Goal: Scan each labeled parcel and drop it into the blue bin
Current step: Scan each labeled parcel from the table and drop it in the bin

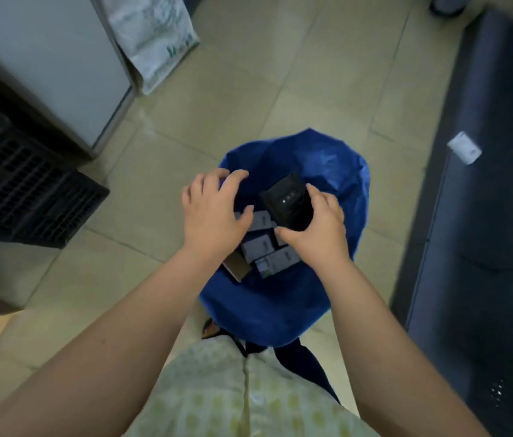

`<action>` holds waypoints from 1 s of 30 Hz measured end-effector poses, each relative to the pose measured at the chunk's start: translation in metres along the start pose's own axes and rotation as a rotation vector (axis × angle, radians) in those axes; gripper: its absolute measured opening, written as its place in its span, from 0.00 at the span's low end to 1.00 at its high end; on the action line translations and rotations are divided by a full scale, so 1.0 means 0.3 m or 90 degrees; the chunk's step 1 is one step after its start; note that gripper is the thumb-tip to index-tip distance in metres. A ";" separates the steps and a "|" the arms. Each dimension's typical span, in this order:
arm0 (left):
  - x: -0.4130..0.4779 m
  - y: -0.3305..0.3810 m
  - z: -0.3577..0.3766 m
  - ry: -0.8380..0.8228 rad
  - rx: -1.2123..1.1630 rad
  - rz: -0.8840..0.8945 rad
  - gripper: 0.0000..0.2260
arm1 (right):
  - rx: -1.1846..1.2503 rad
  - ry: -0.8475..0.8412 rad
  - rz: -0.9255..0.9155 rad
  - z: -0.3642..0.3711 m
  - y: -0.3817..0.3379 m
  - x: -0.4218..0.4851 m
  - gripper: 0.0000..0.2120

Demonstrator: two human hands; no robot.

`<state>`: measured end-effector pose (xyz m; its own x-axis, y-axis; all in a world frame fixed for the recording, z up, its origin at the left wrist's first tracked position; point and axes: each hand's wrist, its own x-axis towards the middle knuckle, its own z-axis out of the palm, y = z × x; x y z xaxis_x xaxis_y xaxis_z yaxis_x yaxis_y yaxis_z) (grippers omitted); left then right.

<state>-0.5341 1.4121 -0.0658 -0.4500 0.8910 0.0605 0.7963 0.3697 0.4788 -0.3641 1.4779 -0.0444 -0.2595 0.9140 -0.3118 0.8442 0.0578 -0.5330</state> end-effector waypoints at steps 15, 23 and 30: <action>-0.102 0.266 -0.542 0.222 0.037 -0.232 0.26 | 0.022 -0.049 -0.314 -0.473 -0.330 -0.136 0.35; -0.482 0.318 -0.619 0.382 0.080 -0.544 0.26 | -0.059 -0.191 -0.569 -0.494 -0.380 -0.250 0.33; -1.023 0.415 -0.630 0.507 0.104 -0.845 0.25 | -0.134 -0.385 -0.793 -0.354 -0.418 -0.611 0.40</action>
<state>-0.3733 1.1348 0.1407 -0.8906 -0.4314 0.1438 -0.3219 0.8216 0.4705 -0.3724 1.3457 0.1632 -0.9950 -0.0911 -0.0419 -0.0481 0.8005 -0.5974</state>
